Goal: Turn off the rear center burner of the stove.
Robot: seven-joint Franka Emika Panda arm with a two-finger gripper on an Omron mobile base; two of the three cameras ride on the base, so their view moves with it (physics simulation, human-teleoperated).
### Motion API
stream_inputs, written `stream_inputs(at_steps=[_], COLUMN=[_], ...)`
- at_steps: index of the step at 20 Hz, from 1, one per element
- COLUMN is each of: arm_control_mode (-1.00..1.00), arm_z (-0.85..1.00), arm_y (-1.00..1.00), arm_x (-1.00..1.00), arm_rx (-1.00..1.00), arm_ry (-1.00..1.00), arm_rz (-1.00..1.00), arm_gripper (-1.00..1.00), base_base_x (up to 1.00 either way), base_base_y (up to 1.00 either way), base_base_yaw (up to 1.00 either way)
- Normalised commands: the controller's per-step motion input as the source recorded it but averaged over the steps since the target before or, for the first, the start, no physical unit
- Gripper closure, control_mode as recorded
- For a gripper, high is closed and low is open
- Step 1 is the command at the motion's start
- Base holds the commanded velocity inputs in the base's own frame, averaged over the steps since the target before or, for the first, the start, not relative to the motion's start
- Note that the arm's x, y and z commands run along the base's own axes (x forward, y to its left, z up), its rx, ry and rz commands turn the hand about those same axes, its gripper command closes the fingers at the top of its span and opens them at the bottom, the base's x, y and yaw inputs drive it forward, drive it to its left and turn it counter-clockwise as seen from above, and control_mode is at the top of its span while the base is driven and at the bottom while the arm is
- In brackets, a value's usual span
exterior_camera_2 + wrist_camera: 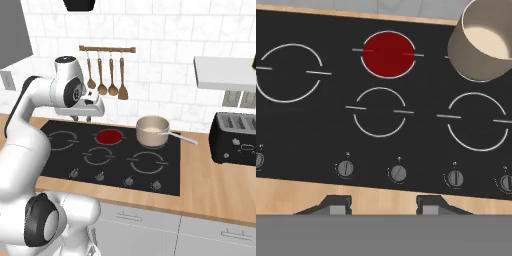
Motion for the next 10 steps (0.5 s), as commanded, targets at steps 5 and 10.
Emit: stream_inputs(at_steps=[5, 10], arm_control_mode=[-1.0, -1.0], arm_z=[-0.01, -0.3], arm_y=[0.05, -0.2], arm_x=[-0.12, -0.22], arm_rx=[0.0, -0.31], arm_ry=[-0.05, -0.09], arm_rz=[0.02, 0.21], arm_gripper=[-1.0, -1.0], base_base_x=[0.0, 0.0], base_base_y=[0.0, 0.0], base_base_yaw=[0.0, 0.0])
